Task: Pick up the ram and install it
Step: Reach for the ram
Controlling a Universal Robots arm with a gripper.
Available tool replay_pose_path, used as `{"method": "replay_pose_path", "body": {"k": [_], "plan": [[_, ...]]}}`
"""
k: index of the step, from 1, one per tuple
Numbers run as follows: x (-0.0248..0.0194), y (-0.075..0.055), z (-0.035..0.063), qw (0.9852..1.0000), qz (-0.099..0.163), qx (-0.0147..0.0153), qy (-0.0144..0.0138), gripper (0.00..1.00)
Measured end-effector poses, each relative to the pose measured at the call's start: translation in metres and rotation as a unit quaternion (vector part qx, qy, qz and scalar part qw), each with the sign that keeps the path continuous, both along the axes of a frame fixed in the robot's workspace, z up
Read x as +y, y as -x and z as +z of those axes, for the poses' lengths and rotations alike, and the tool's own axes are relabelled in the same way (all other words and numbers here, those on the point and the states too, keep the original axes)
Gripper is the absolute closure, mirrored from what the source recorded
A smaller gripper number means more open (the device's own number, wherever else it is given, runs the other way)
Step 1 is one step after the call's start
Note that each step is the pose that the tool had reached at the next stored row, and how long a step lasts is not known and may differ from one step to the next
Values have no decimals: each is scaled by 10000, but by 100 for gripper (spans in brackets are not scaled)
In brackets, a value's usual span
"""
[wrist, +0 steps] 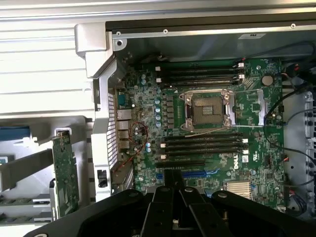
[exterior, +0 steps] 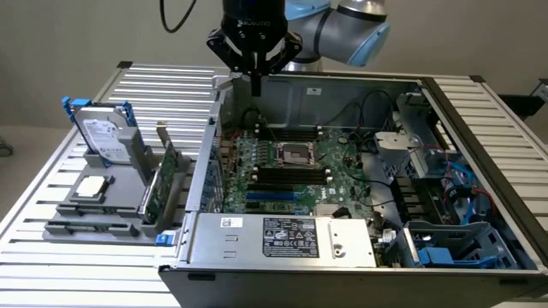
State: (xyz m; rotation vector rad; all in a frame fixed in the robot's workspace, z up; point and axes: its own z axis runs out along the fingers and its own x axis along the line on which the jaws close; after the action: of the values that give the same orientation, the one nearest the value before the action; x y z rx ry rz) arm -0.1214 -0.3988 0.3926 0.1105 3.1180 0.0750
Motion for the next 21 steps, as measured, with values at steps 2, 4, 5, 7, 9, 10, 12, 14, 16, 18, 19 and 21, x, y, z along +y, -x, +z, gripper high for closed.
{"method": "replay_pose_path", "body": {"k": [2,4,5,7,9,10,12,14,16,18,19,21], "plan": [[0,9,1,10000,0,0,1,89],[-4,26,1,10000,0,1,1,89],[-11,55,1,10000,0,1,1,89],[-25,110,-8,10000,0,20,3,89],[-36,159,-23,10000,0,54,12,89],[-42,184,-29,10000,0,71,17,89],[-52,246,-44,9999,0,97,27,89],[-62,333,-69,9999,0,99,30,89],[-74,426,-97,9999,0,100,30,89],[-84,515,-119,9999,0,100,30,89],[-89,561,-128,9999,0,100,30,89],[-98,650,-142,9999,0,100,31,89]]}}
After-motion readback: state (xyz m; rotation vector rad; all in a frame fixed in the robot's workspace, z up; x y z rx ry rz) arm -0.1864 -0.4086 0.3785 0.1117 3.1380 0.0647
